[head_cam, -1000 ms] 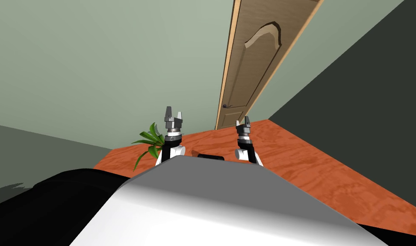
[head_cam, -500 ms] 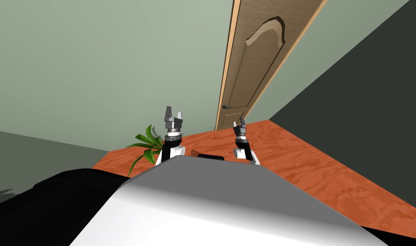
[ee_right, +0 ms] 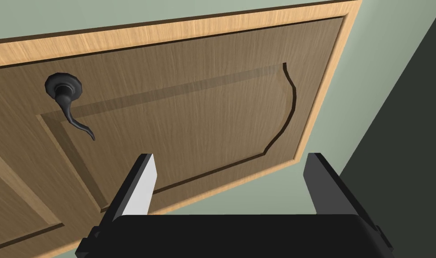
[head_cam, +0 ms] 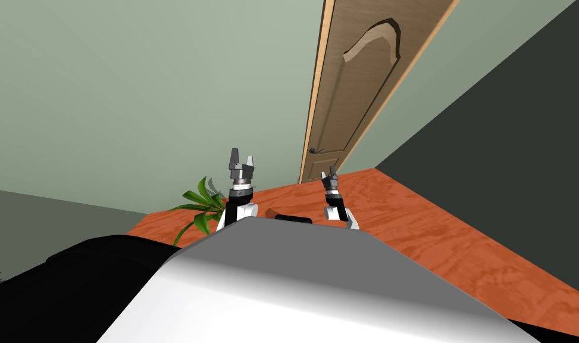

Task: Pull the door open

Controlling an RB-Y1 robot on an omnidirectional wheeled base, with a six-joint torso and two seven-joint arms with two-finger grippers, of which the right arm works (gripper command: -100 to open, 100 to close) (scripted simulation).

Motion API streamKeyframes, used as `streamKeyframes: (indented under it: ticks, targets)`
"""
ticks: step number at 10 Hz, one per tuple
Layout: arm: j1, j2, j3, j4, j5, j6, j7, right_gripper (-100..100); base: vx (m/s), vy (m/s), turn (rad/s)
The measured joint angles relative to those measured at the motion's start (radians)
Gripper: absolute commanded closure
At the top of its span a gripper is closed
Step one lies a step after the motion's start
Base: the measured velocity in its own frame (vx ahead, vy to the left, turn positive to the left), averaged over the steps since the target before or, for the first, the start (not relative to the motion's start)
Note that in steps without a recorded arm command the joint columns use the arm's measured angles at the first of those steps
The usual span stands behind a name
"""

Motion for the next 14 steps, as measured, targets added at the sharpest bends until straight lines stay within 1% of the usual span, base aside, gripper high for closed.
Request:
streamKeyframes:
  ticks: [2, 5, 7, 9, 11, 12, 14]
  targets:
    - [-0.027, -0.013, 0.007, 0.057, 0.003, -0.017, -0.01, -100, 0.096, -0.011, -0.003]
    - [-0.07, -0.028, 0.019, 0.156, 0.009, -0.047, -0.024, -100, 0.101, -0.024, -0.003]
    - [-0.094, -0.045, 0.026, 0.209, 0.012, -0.061, -0.037, -100, 0.101, -0.02, -0.003]
    - [-0.123, -0.058, 0.033, 0.277, 0.015, -0.086, -0.047, -100, 0.082, -0.02, -0.003]
    - [-0.148, -0.073, 0.041, 0.333, 0.018, -0.102, -0.059, -100, 0.109, -0.03, -0.001]
    - [-0.166, -0.078, 0.044, 0.37, 0.02, -0.112, -0.064, -100, 0.104, -0.019, -0.003]
    - [-0.192, -0.09, 0.052, 0.429, 0.024, -0.129, -0.074, -100, 0.096, -0.023, -0.003]
